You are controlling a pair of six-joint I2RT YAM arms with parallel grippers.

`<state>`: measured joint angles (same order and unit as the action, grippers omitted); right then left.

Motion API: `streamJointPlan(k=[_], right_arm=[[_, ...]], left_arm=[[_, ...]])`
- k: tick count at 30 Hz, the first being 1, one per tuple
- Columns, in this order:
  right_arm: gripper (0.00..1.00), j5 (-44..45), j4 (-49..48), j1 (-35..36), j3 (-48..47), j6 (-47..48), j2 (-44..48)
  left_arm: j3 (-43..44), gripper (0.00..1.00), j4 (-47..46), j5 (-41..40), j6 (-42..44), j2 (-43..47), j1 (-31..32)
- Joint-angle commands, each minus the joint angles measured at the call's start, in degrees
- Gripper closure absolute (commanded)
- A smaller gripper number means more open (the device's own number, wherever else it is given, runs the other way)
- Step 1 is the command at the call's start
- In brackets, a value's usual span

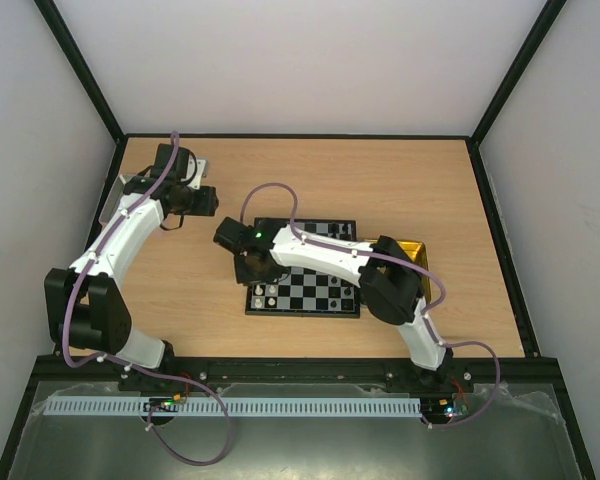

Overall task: Set up the chess pieces on the board
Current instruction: Move the chess piece to the chessboard, then reset both arms

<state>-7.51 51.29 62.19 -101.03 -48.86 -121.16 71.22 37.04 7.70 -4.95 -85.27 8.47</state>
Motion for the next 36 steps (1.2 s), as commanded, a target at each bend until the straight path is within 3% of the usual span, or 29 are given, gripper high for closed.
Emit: streamJointPlan(k=[1, 9, 13, 15, 20, 24, 27, 36], right_arm=[[0.73, 3.5, 4.8, -0.4, -2.2, 0.4, 4.5], [0.72, 6.4, 6.0, -1.5, 0.4, 4.2, 13.5], [0.54, 11.0, 3.1, -2.9, 8.0, 6.2, 21.6], [0.50, 10.7, 0.7, -4.7, 13.4, 7.3, 26.1], [0.35, 13.3, -1.8, -8.1, 22.9, 9.3, 34.9], [0.33, 14.8, -2.3, -10.5, 28.7, 9.8, 41.3], [0.22, 15.1, -3.5, -12.0, 33.4, 9.6, 46.9], [0.20, 9.7, -6.1, -13.0, 45.1, 9.3, 59.7]], left_arm=[[0.9, 0.42, 2.0, -0.4, 0.7, 0.9, 0.3], [1.6, 0.41, 3.7, -6.3, 5.4, 3.0, 3.1], [-3.9, 0.39, 1.9, -11.8, 10.0, 7.1, 8.8], [-6.6, 0.38, 1.9, -11.5, 12.0, 8.9, 11.5], [-12.3, 0.37, 1.6, -7.3, 14.1, 14.0, 17.4], [-14.0, 0.36, 2.2, -2.4, 14.9, 17.5, 20.2], [-14.5, 0.36, 3.5, 3.0, 18.6, 19.9, 21.1], [-13.5, 0.30, 8.9, 15.6, 28.5, 21.3, 21.2]])
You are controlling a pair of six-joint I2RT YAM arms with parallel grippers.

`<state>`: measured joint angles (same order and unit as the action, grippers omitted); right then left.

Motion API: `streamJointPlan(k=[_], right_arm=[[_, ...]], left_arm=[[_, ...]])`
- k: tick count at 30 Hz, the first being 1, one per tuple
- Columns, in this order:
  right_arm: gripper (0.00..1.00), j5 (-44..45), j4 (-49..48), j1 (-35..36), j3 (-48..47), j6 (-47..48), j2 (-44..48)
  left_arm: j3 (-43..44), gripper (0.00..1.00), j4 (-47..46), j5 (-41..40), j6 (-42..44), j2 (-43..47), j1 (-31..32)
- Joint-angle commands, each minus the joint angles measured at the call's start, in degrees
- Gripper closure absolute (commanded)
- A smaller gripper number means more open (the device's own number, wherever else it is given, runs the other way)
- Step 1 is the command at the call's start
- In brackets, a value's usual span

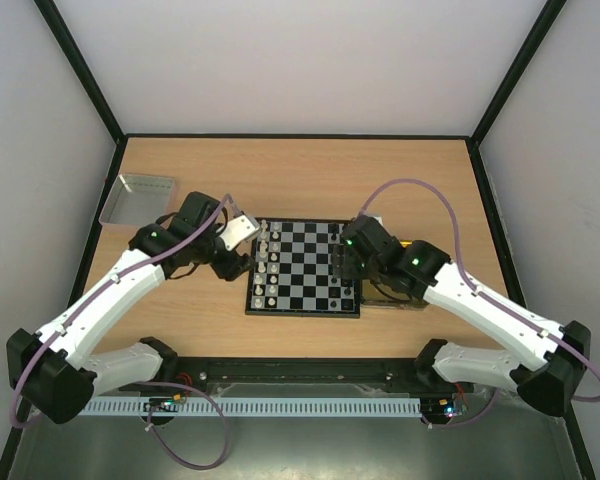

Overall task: Set up the chess pieces on the board
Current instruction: Reset both arms

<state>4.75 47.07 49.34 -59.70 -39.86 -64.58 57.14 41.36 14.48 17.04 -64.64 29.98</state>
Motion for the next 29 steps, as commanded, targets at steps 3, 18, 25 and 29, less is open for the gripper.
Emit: streamJointPlan(k=[3, 18, 25, 29], right_arm=[[0.20, -6.6, -3.3, -0.1, 6.8, 0.5, 6.3], [0.20, -12.4, -5.8, -0.1, 8.4, 1.2, 10.8], [0.20, -12.1, -5.6, -0.1, 8.0, 1.3, 10.8], [0.19, -10.8, -6.0, -0.1, 8.2, 0.7, 11.9]], left_arm=[[2.1, 0.29, 8.1, 14.4, 9.7, 0.9, -0.4], [2.5, 0.00, 10.8, 19.2, 13.0, 2.1, -0.4], [2.7, 0.00, 11.3, 20.8, 13.7, 2.0, -0.4], [3.1, 0.00, 11.8, 21.4, 13.8, 1.9, -0.4]])
